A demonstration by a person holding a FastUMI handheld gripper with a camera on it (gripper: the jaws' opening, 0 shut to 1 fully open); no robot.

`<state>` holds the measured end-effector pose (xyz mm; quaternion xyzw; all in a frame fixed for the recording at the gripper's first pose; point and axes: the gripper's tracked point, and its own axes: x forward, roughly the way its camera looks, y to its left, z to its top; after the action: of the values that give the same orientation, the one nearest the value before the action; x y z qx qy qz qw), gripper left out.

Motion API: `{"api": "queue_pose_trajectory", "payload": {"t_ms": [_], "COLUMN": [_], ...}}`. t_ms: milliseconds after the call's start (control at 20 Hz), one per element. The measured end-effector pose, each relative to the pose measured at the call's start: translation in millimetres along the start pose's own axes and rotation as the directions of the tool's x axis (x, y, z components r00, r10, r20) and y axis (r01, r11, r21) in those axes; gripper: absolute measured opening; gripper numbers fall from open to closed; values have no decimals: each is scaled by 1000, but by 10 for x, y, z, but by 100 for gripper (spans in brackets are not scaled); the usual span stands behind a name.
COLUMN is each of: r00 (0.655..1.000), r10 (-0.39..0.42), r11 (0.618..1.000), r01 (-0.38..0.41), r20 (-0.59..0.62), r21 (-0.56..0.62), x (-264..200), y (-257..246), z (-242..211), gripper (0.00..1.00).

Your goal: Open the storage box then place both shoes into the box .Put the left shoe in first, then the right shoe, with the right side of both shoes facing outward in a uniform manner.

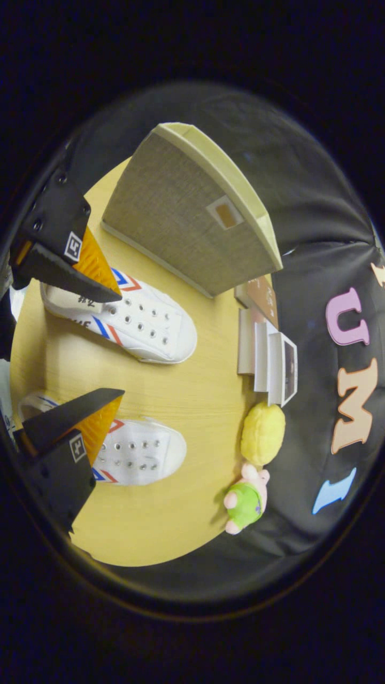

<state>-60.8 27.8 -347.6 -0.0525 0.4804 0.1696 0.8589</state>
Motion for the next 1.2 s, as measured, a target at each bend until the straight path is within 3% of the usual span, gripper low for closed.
{"api": "queue_pose_trajectory", "payload": {"t_ms": [300, 400, 550, 650, 850, 1050, 1200], "r00": [992, 986, 987, 989, 983, 985, 990], "r10": [66, 124, 116, 99, 142, 134, 128], "r11": [998, 990, 988, 981, 937, 923, 912], "r01": [-63, -116, -103, -78, -95, -86, -93], "r20": [-106, -109, -112, -112, -120, -105, -62], "r21": [27, 78, 116, 178, 335, 376, 400], "x": [109, 135, 133, 76, 39, -76, -239], "y": [114, 274, 272, 219, 263, 236, 257], "z": [-219, -231, -240, -182, -180, -69, 135], "gripper": [59, 47, 30, 24, 14, 4, 4]}}
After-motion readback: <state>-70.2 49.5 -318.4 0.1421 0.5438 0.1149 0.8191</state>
